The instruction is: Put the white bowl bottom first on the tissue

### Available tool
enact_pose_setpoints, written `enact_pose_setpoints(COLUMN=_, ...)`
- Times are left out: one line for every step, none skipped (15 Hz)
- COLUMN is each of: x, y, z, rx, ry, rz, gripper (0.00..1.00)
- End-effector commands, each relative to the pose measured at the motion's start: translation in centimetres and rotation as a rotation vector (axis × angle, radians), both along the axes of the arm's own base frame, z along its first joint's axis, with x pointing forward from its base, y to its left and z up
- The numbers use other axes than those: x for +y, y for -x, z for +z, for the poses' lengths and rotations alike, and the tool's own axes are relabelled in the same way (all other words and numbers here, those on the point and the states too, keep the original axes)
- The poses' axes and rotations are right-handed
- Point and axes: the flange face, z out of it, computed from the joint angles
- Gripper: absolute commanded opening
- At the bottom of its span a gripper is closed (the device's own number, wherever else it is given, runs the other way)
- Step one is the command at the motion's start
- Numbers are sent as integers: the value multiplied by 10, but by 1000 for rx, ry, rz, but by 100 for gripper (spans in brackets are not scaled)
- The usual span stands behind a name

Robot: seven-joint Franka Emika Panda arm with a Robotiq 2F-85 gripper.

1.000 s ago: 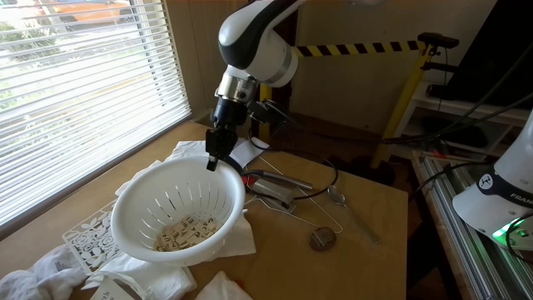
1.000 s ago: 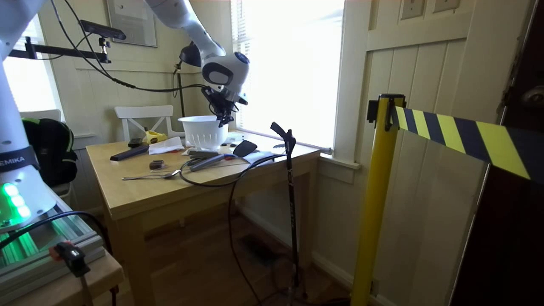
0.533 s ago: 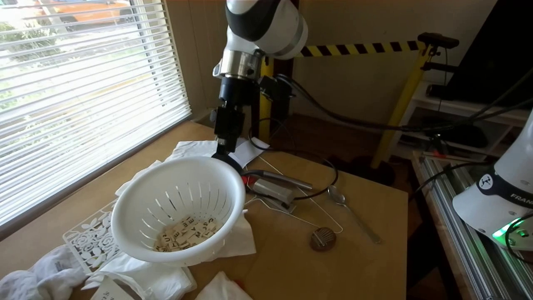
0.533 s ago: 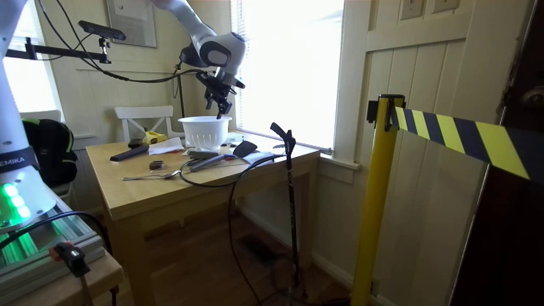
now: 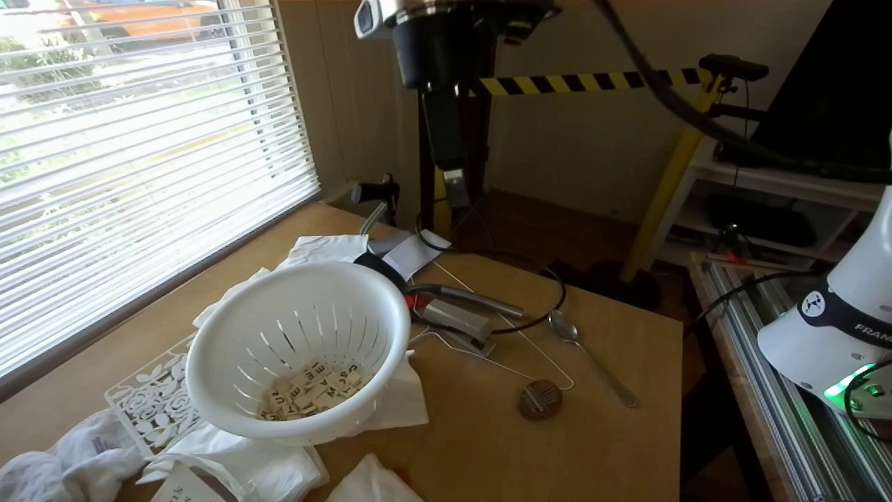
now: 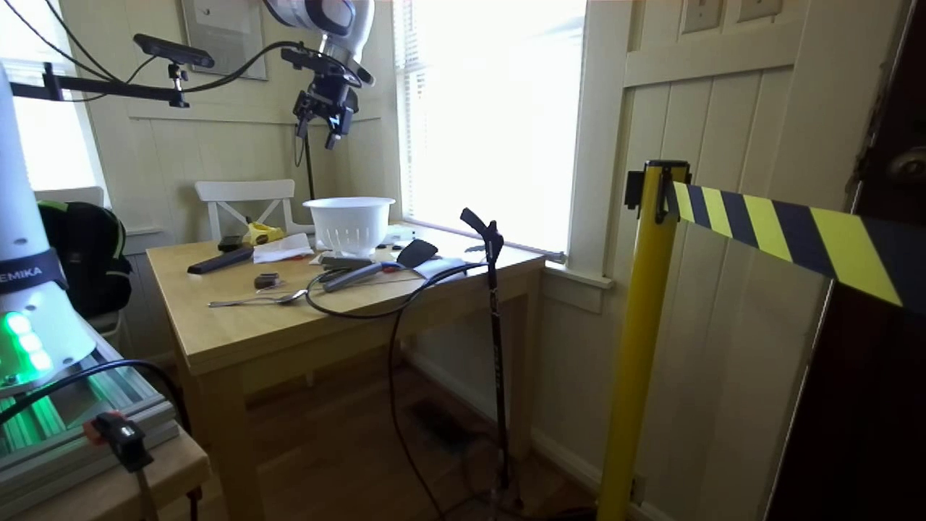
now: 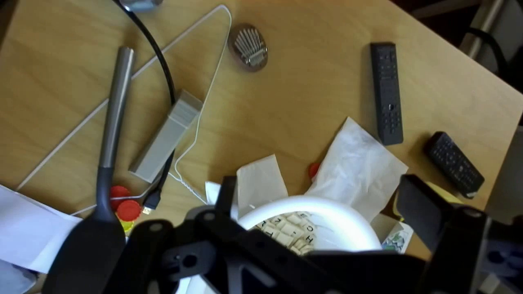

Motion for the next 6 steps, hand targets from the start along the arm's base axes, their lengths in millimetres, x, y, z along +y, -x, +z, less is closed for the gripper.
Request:
enact_pose_setpoints(x=35, y=54, z=49, rx=18, ry=195, rz=-50, gripper=100)
enact_pose_setpoints(x=46, y=64, z=60, rx=15, ry=244, rz=-65, gripper=100)
enact_pose_setpoints(x=37, y=38, z=48, rx=19, ry=151, rz=-32, gripper=100)
enact_pose_setpoints(x=46, y=49, z=59, rx=14, ry=186, rz=-42, gripper=100)
enact_pose_setpoints(x=52, y=56, z=65, rx=7, ry=203, rz=-48, gripper=100)
enact_pose_setpoints(x=54, y=60, z=68, rx=5, ry=211, rz=-52, gripper=100)
